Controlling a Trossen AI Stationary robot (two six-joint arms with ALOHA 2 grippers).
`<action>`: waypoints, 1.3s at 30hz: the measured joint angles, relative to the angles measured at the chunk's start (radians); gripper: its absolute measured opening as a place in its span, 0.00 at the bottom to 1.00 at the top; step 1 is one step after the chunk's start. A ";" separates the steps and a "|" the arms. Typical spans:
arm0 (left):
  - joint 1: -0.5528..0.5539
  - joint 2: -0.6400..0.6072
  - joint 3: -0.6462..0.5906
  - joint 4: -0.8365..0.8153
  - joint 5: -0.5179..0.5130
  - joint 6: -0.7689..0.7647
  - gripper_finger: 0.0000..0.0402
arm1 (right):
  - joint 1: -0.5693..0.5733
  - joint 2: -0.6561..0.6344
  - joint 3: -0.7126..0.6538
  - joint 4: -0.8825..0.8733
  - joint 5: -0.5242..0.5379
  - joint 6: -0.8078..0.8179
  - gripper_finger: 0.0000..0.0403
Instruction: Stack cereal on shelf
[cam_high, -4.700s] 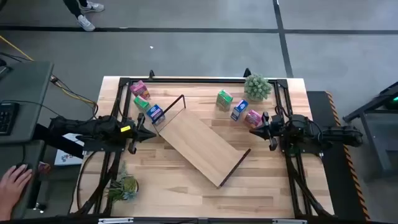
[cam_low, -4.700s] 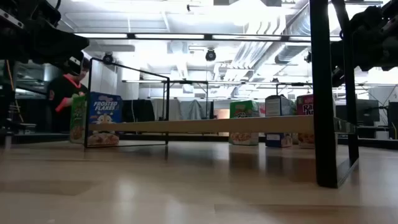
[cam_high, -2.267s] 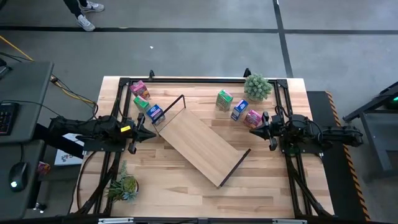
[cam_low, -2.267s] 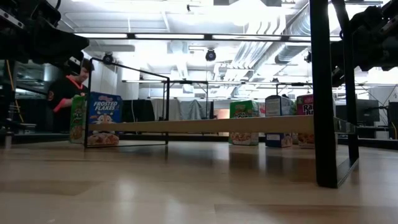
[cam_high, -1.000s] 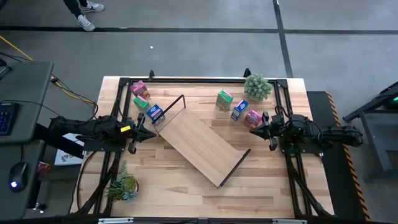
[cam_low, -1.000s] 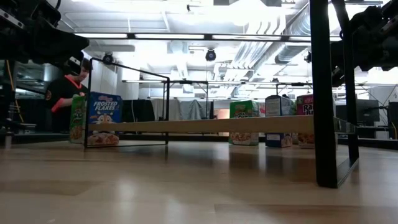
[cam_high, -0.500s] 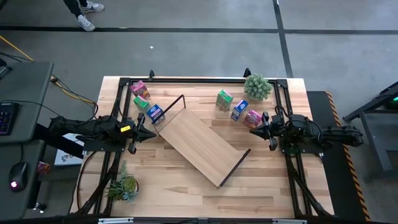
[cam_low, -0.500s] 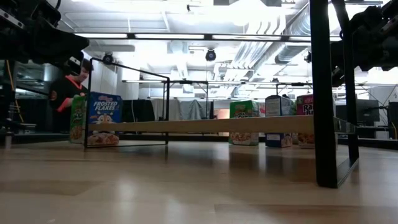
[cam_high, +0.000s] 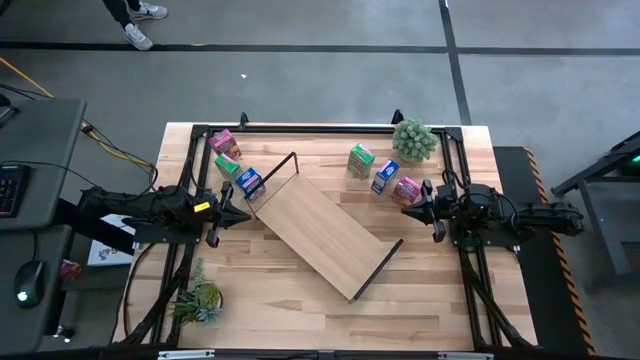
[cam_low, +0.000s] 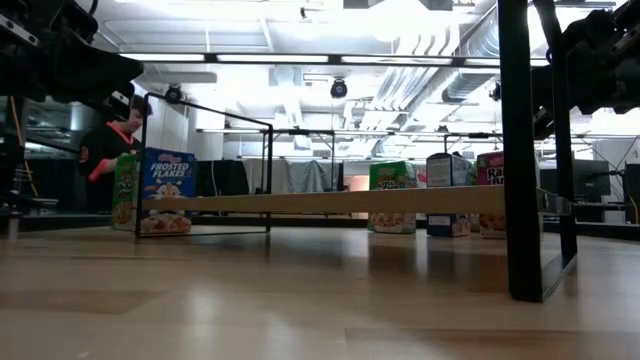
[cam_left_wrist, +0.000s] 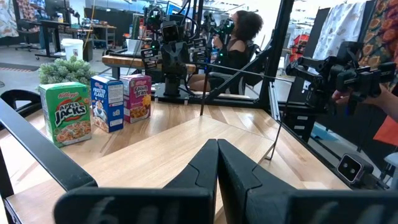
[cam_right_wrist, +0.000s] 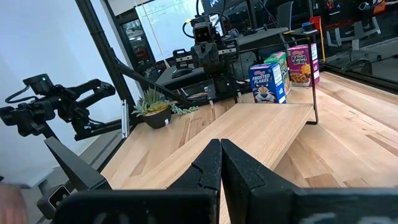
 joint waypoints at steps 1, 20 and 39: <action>0.000 0.000 0.000 0.000 0.000 0.000 0.00 | 0.000 0.000 0.000 0.000 0.000 0.000 0.00; 0.000 0.000 0.000 0.000 0.000 0.000 0.00 | 0.000 0.000 0.000 0.000 0.000 0.000 0.00; 0.003 0.058 0.016 0.741 -0.058 0.130 0.00 | 0.000 0.000 0.000 0.000 0.000 0.000 0.00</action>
